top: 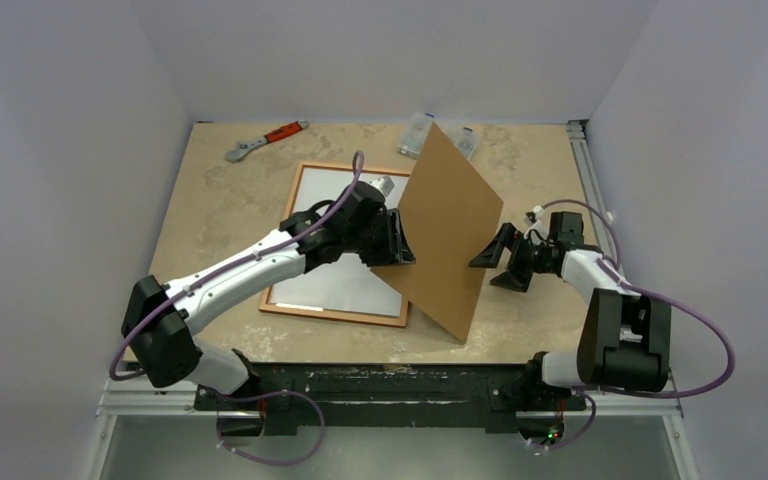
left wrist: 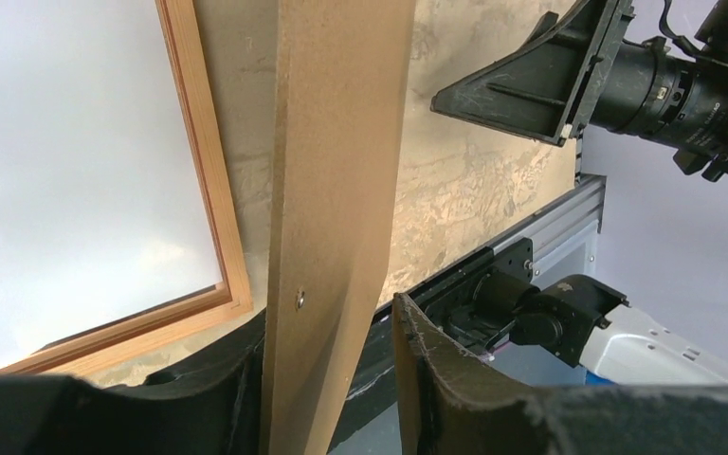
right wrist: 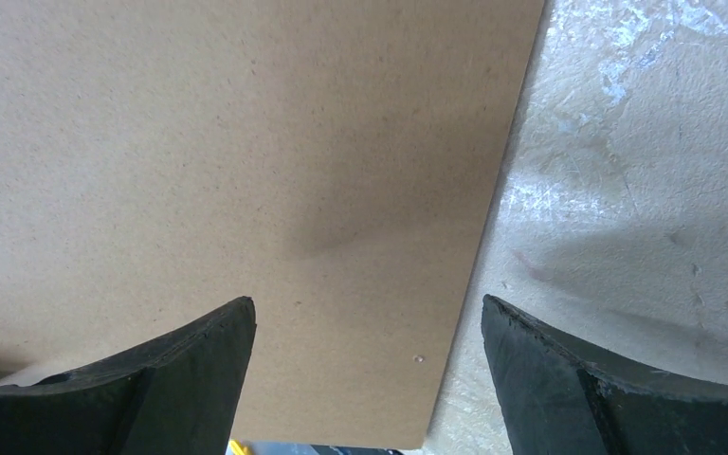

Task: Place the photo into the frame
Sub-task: Turn over the photo frame item at the center of the board.

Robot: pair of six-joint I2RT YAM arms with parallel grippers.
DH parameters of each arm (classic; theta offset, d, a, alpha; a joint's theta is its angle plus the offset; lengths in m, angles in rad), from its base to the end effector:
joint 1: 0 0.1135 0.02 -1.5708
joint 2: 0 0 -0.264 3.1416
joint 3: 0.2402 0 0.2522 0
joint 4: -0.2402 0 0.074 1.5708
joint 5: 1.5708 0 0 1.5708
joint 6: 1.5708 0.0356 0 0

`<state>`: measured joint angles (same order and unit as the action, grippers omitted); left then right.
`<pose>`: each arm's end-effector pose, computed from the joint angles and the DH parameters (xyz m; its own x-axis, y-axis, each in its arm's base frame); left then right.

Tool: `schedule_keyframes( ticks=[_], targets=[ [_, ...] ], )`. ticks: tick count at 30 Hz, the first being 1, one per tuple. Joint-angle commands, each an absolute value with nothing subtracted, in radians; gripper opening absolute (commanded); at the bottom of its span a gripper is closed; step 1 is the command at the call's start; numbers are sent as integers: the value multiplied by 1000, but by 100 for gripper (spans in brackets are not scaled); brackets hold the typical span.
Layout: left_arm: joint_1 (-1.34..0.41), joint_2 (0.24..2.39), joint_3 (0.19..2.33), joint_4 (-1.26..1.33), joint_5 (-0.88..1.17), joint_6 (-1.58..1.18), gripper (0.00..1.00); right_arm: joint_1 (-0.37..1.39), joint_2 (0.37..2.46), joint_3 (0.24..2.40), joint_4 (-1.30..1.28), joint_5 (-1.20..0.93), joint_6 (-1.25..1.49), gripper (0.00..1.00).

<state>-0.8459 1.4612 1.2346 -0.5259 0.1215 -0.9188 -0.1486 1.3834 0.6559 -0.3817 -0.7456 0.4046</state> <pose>0.2110 -0.2447 0.3046 -0.9122 -0.1601 -0.3771 0.1263 0.7658 -0.6305 0.2392 -0.0114 0.1651 -0.8888 0.4255 -0.1703 0.1739 0.6569 0.7337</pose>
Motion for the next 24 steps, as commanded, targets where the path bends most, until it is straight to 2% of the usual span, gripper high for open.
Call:
schedule_keyframes(
  ticks=[1, 2, 4, 6, 7, 9, 11, 13, 16, 21, 24],
  targets=[
    [-850, 1371, 1291, -499, 125, -861, 0, -143, 1343, 702, -412, -735, 374, 88],
    [-850, 1363, 1295, -501, 132, -851, 4, -143, 1340, 701, -410, -735, 374, 88],
    [-850, 1349, 1302, -510, 140, -837, 25, -143, 1338, 696, -405, -739, 379, 88],
    [-850, 1331, 1297, -500, 149, -830, 40, -144, 1338, 686, -393, -746, 386, 88],
    [-850, 1324, 1293, -489, 160, -830, 51, -142, 1339, 681, -386, -749, 388, 88],
    [-850, 1313, 1280, -453, 198, -830, 61, -143, 1341, 670, -373, -755, 395, 88],
    [-850, 1313, 1279, -436, 222, -833, 64, -142, 1342, 656, -359, -759, 400, 88],
    [-850, 1316, 1281, -426, 240, -835, 65, -143, 1346, 644, -345, -760, 404, 88],
    [-850, 1320, 1282, -425, 253, -840, 58, -142, 1360, 631, -324, -758, 408, 88],
    [-850, 1312, 1282, -442, 248, -843, 35, -141, 1385, 626, -305, -756, 411, 88],
    [-850, 1327, 1300, -476, 244, -834, 17, -141, 1386, 632, -307, -758, 411, 88]
  ],
)
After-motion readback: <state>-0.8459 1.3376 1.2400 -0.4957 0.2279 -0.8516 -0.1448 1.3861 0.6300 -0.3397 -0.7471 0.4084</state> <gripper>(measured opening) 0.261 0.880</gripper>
